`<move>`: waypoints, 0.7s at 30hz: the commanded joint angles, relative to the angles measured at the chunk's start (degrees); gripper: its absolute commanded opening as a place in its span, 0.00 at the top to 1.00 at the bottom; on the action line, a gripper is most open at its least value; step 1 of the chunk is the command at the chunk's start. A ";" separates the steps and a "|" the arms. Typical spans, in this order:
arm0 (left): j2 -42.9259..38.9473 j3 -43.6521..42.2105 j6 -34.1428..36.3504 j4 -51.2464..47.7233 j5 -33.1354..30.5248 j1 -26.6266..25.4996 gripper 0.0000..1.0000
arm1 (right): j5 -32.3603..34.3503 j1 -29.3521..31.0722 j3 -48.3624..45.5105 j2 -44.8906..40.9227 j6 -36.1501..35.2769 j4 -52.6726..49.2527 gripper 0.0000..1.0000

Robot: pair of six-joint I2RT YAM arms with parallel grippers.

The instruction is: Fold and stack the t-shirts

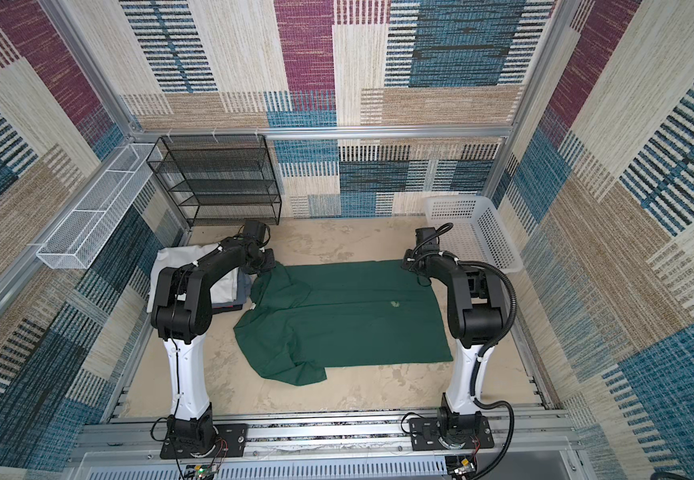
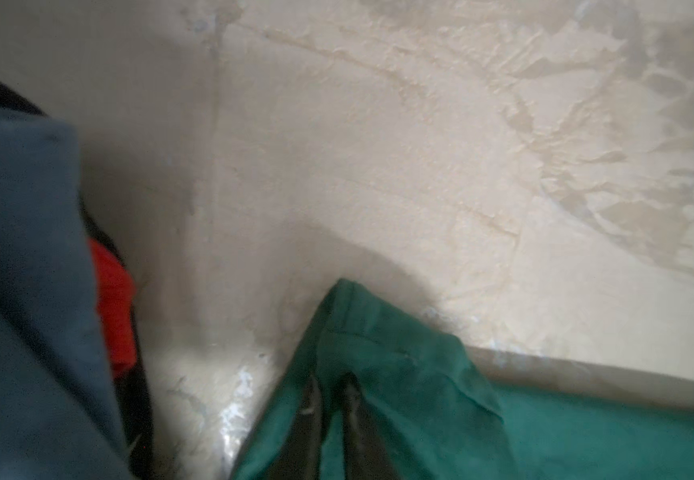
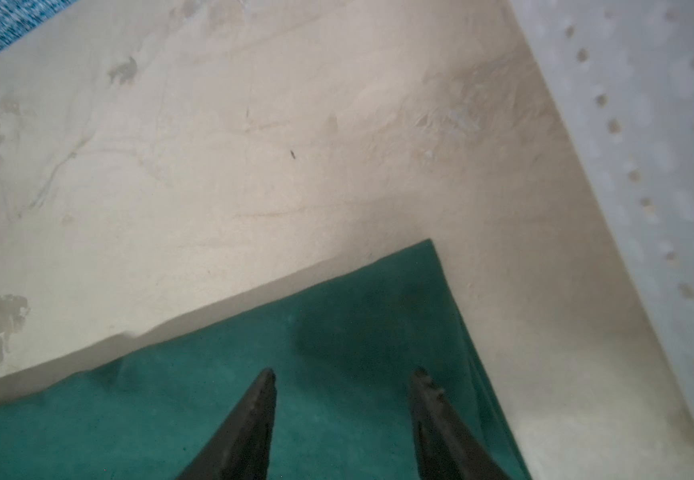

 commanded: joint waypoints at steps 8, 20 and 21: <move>-0.50 0.09 0.72 1.08 2.87 0.96 1.00 | -0.22 0.00 2.51 3.93 0.24 0.19 0.48; -1.18 -1.68 0.03 3.41 2.43 1.59 0.73 | 0.62 0.00 3.13 4.15 0.12 -0.59 0.48; -0.11 -0.43 0.20 2.29 2.90 1.62 0.73 | 0.78 0.00 3.16 4.20 0.09 -0.66 0.48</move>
